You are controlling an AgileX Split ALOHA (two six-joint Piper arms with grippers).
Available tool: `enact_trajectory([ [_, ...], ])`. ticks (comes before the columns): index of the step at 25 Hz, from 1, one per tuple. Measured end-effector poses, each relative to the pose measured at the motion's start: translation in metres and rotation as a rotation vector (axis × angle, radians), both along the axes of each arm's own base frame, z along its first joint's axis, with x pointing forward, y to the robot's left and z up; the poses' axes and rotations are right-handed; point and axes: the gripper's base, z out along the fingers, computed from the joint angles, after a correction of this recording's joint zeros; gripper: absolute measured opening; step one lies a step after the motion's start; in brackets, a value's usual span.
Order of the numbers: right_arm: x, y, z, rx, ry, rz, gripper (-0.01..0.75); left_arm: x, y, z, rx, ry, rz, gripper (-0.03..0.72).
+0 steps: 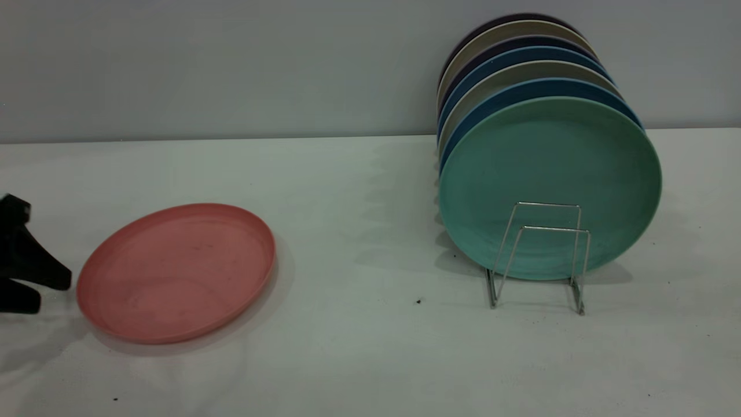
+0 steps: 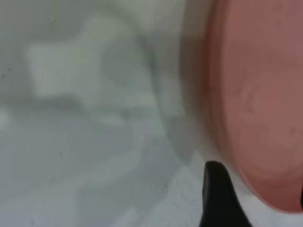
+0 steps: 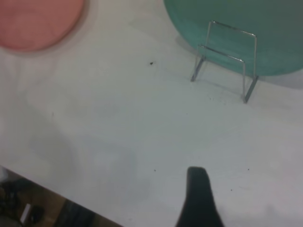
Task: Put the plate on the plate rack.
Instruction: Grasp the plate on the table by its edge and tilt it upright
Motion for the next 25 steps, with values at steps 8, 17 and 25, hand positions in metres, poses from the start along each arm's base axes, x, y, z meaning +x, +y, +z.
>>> enact_trajectory([
  [8,0.000,0.000,0.000,-0.002,-0.001,0.002,0.581,0.008,-0.001,-0.010,-0.054,-0.045,0.074,0.440],
  [17,0.000,0.000,0.000,-0.002,-0.002,0.002,0.581,0.012,-0.002,-0.010,-0.042,-0.068,0.100,0.440],
  [25,0.000,0.000,0.000,-0.003,-0.002,0.002,0.581,0.017,-0.020,-0.009,-0.043,-0.087,0.045,0.439],
])
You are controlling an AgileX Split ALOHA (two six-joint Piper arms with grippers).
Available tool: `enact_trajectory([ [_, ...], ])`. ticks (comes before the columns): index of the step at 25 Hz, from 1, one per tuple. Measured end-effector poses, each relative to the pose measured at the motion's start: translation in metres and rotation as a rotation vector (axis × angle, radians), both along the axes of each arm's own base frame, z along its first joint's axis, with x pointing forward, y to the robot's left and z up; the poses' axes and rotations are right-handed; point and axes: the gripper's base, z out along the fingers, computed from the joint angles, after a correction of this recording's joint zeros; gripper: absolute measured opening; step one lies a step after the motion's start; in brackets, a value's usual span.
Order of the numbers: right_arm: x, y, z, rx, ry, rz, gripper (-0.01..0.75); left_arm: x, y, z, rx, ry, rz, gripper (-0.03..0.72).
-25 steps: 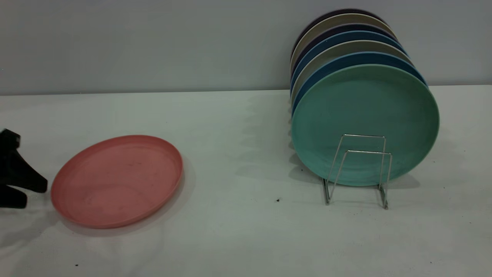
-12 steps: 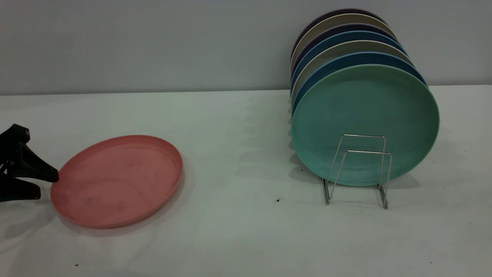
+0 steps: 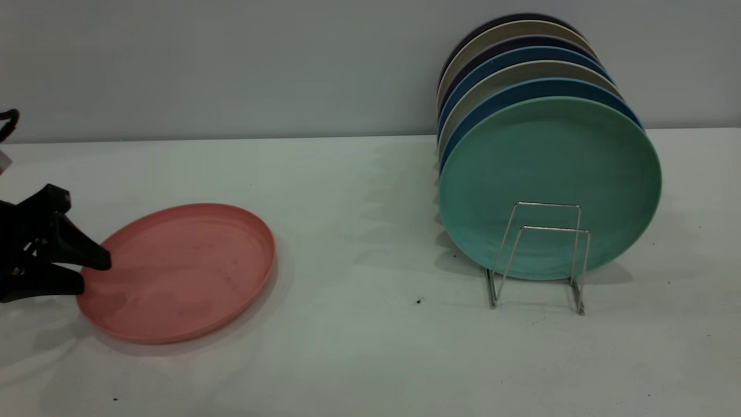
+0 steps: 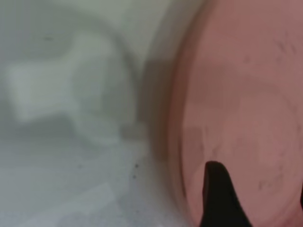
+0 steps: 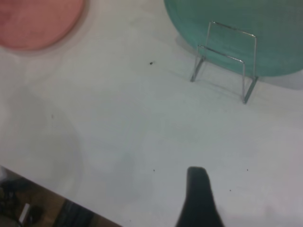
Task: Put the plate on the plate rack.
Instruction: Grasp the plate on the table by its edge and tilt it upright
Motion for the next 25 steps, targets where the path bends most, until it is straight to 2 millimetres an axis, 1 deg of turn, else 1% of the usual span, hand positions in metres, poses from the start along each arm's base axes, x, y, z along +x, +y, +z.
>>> enact_trajectory([
  [22,0.000,0.000,0.000,0.000,0.000,0.000,0.581,-0.004,0.004,-0.005,0.027,0.088,0.052,0.439],
  [25,0.000,0.000,0.000,0.000,0.000,0.000,0.581,-0.007,0.002,-0.014,0.009,0.117,0.048,0.439],
])
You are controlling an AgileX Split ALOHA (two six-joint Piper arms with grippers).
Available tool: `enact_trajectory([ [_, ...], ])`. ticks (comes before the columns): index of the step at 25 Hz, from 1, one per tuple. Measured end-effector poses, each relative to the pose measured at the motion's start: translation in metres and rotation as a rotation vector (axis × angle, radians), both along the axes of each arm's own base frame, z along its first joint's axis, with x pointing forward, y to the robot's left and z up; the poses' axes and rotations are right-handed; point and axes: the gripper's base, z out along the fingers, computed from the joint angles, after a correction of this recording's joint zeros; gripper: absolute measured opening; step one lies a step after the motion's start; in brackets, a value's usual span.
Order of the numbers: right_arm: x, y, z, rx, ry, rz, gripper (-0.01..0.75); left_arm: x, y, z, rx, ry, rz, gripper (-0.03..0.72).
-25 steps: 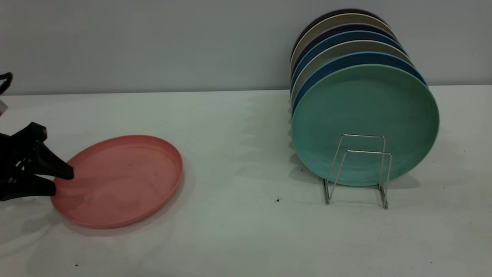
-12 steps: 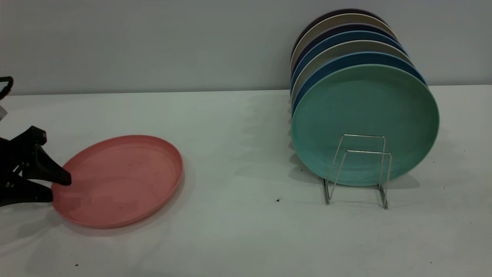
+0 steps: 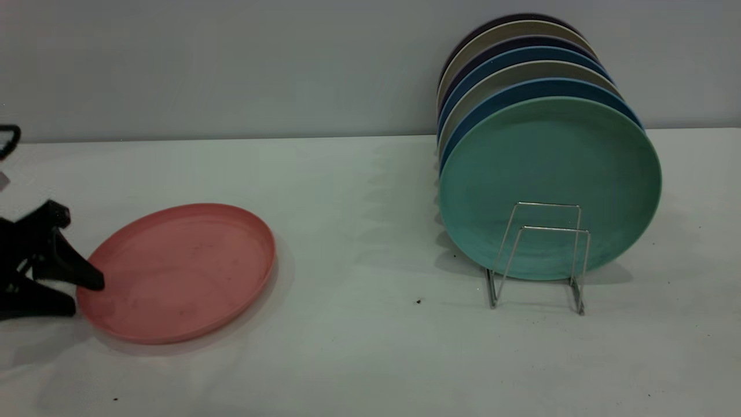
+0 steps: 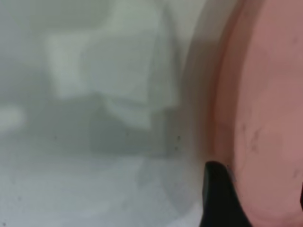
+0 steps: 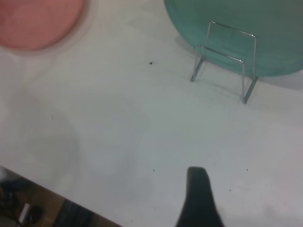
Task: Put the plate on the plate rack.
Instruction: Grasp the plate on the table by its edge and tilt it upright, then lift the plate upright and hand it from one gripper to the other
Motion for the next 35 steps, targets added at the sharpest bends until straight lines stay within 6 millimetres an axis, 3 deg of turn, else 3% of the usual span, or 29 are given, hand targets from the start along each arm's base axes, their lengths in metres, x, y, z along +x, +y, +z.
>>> enact_trajectory([
  [4,0.000,0.000,0.000,0.000,0.000,0.000,0.581,-0.005,-0.004,-0.015,-0.040,0.044,-0.006,0.437],
  [13,0.000,0.000,0.000,0.000,0.000,0.000,0.581,-0.002,-0.005,-0.017,-0.064,0.001,-0.001,0.400],
  [23,0.000,0.000,0.000,0.000,0.000,0.000,0.581,-0.004,-0.006,-0.017,-0.060,0.002,-0.045,0.032],
  [35,-0.003,0.007,0.001,0.095,0.041,0.017,0.581,-0.004,-0.018,-0.006,-0.119,-0.175,-0.297,0.016],
])
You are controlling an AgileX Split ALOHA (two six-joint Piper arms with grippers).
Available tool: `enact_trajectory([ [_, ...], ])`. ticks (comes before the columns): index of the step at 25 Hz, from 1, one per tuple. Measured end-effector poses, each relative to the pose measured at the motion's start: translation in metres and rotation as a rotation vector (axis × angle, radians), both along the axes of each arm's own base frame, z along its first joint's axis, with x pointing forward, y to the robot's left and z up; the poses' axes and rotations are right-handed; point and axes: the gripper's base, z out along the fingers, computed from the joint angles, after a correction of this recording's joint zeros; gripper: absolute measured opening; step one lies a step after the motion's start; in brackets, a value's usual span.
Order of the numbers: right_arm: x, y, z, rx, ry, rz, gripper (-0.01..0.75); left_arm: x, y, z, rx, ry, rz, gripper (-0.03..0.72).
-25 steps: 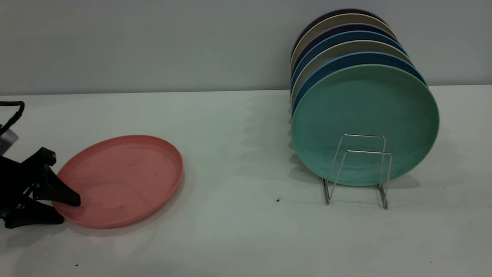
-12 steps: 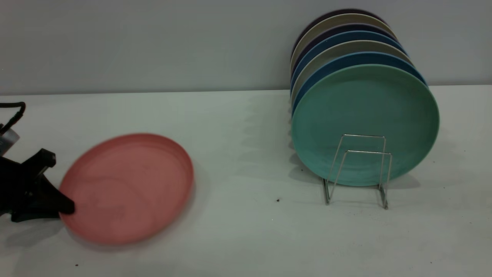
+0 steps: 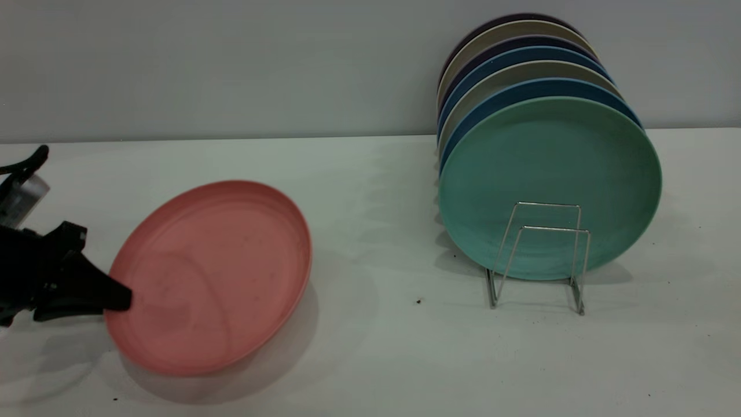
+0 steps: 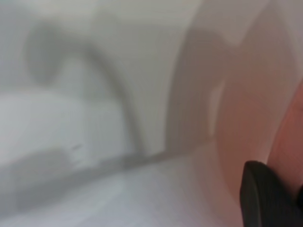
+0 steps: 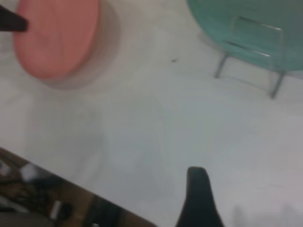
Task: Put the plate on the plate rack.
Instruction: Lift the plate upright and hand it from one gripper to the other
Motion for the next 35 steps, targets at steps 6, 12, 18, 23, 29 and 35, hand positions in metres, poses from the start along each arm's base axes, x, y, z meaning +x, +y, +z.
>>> enact_trajectory([
  [6,0.004,0.007,0.002,0.100,-0.004,0.023,0.581,0.006,-0.002,0.026,0.017,-0.120,-0.061,0.014],
  [12,0.026,0.012,-0.013,0.149,0.050,0.066,0.581,0.013,-0.031,0.057,0.060,-0.246,-0.191,0.014],
  [18,0.049,0.015,-0.036,0.189,0.108,0.086,0.581,0.011,-0.065,0.061,0.064,-0.259,-0.329,0.014],
  [23,0.068,0.017,-0.058,0.218,0.148,0.095,0.581,0.006,-0.094,0.062,0.046,-0.250,-0.423,0.014],
  [29,0.082,0.022,-0.085,0.277,0.213,0.115,0.581,-0.001,-0.123,0.062,0.034,-0.252,-0.517,0.014],
  [35,0.084,0.049,-0.105,0.292,0.267,0.201,0.581,-0.008,-0.146,0.062,0.022,-0.250,-0.586,0.014],
])
